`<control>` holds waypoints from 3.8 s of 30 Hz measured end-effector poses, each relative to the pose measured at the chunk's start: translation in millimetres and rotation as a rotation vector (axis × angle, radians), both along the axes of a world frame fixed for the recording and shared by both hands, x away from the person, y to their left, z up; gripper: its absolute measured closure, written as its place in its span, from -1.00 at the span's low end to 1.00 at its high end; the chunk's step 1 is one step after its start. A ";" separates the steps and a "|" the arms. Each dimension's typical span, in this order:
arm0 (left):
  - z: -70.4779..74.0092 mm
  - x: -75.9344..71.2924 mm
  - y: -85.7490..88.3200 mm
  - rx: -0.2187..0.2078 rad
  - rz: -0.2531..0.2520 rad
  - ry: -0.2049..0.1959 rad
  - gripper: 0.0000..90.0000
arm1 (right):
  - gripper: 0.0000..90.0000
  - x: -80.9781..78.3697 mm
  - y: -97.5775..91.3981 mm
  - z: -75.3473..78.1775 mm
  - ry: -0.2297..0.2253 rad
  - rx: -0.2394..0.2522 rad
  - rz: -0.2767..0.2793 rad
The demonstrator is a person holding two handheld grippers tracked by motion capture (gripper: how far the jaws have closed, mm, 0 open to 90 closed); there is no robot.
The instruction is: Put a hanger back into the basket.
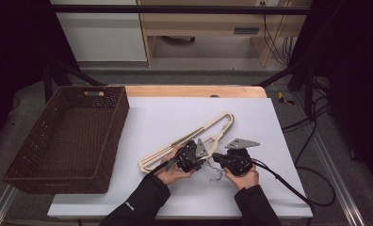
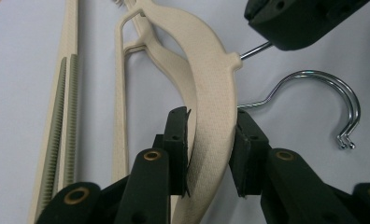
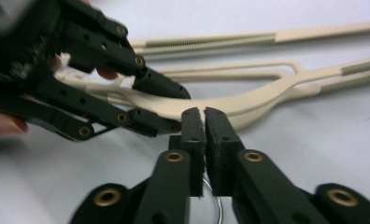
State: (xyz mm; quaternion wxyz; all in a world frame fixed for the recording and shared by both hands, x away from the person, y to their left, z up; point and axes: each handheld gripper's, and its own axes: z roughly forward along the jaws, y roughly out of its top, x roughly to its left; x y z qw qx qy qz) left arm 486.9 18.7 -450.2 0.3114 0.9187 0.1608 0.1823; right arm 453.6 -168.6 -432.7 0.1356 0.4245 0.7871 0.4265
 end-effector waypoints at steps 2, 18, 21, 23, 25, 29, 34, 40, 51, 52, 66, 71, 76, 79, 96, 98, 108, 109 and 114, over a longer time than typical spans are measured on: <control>1.5 -0.5 0.6 -0.001 -0.002 0.000 0.58 | 0.79 -2.5 -4.8 7.6 -0.030 0.039 0.009; 37.1 -3.0 19.4 -0.027 0.028 -0.042 0.73 | -0.18 -14.5 -66.6 34.4 -0.230 0.120 -0.122; 42.8 -0.7 25.6 -0.040 0.058 -0.045 0.75 | -0.30 -13.2 -70.7 30.7 -0.224 0.130 -0.140; 45.7 1.1 29.7 -0.056 0.080 -0.042 0.76 | -0.39 -12.6 -71.7 28.9 -0.227 0.125 -0.138; 47.2 2.9 33.3 -0.072 0.102 -0.045 0.77 | -0.47 -12.1 -72.5 27.3 -0.232 0.125 -0.129; 50.7 7.0 41.3 -0.083 0.136 -0.047 0.79 | -0.61 -11.9 -72.4 25.8 -0.233 0.124 -0.125; 56.5 10.9 52.0 -0.085 0.167 -0.065 0.83 | -0.70 -11.7 -72.5 25.4 -0.237 0.120 -0.123; 64.4 16.9 68.1 -0.119 0.213 -0.093 0.90 | -0.72 -11.2 -72.5 24.4 -0.232 0.119 -0.127; 83.8 11.4 95.6 -0.256 0.245 -0.077 0.91 | -0.76 -14.1 -74.5 27.5 -0.248 0.135 -0.124; 86.9 9.8 97.7 -0.278 0.250 -0.076 0.91 | -0.77 -14.6 -74.7 28.1 -0.249 0.139 -0.125; 144.0 -17.3 131.9 -0.404 0.197 -0.079 0.91 | -0.83 -16.6 -77.6 30.7 -0.265 0.135 -0.120; 166.6 -26.3 144.1 -0.411 0.190 -0.107 0.91 | -0.87 -18.1 -77.1 32.1 -0.273 0.127 -0.108; 188.1 -33.2 160.6 -0.433 0.188 -0.130 0.91 | -0.88 -18.3 -75.4 32.5 -0.272 0.121 -0.106; 198.8 -35.5 171.3 -0.447 0.191 -0.138 0.91 | -0.88 -18.3 -75.3 32.3 -0.269 0.120 -0.108; 218.6 -18.3 243.0 -0.405 0.292 -0.174 0.91 | -0.89 -17.9 -74.2 31.4 -0.266 0.115 -0.103; 218.8 -15.1 254.0 -0.395 0.306 -0.183 0.91 | -0.89 -17.9 -74.2 31.4 -0.266 0.114 -0.103; 206.6 -4.6 308.0 -0.364 0.369 -0.206 0.91 | -0.89 -16.7 -73.9 30.0 -0.269 0.100 -0.097; 205.1 -4.2 313.1 -0.348 0.374 -0.204 0.91 | -0.89 -16.7 -73.7 30.0 -0.267 0.101 -0.097; 196.6 -0.6 333.2 -0.315 0.399 -0.203 0.91 | -0.89 -16.6 -73.8 29.8 -0.268 0.098 -0.098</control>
